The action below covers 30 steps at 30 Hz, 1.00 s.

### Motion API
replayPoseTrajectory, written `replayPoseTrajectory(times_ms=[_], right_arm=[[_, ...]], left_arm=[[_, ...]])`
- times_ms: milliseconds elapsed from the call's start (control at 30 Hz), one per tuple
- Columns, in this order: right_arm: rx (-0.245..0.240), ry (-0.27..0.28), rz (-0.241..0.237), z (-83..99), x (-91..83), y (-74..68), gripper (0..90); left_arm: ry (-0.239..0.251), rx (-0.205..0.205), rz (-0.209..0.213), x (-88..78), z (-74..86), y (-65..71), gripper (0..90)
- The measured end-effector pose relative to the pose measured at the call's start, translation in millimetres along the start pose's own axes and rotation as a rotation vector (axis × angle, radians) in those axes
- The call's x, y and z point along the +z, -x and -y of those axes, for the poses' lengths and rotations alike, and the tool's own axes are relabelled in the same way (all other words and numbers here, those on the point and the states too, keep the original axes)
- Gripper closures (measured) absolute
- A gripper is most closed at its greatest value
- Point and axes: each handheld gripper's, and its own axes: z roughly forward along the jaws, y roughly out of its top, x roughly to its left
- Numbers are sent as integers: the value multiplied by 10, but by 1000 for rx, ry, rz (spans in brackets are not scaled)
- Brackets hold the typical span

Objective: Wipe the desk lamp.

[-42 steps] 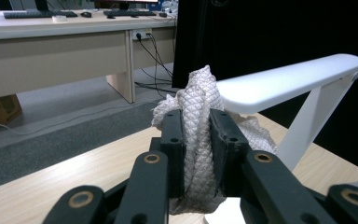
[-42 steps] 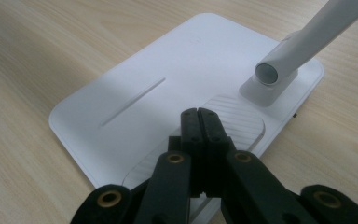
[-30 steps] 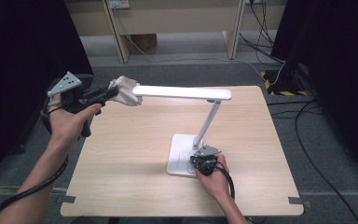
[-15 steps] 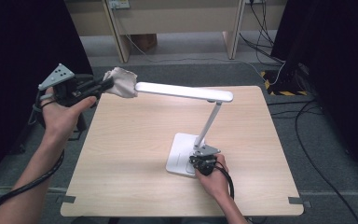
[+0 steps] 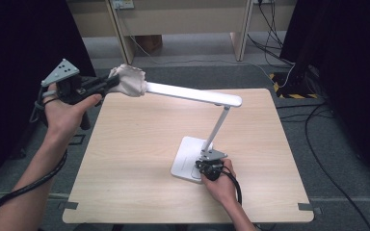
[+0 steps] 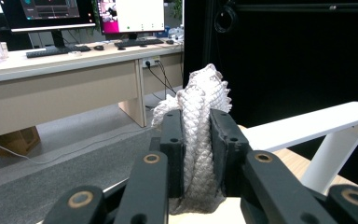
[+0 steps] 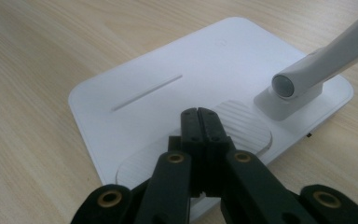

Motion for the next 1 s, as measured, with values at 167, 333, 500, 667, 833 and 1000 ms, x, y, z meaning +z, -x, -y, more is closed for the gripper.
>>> replayPoseTrajectory(times_ms=[167,333,500,667,833,1000], right_arm=[[7,12,28,-25,-57,11,824],[89,175,114,-155,-366,179,615],[116,311,202,-339,-656,353,512],[86,423,209,-566,-755,458,475],[54,456,199,-685,-771,518,501],[60,466,195,-736,-759,608,512]], left_arm=[[-6,-3,3,65,-10,-4,762],[-11,-4,4,94,-22,-20,761],[-25,-2,2,144,-22,-26,761],[-44,0,4,215,4,-29,760],[-52,4,12,253,8,-27,760],[-55,10,15,255,-9,-16,760]])
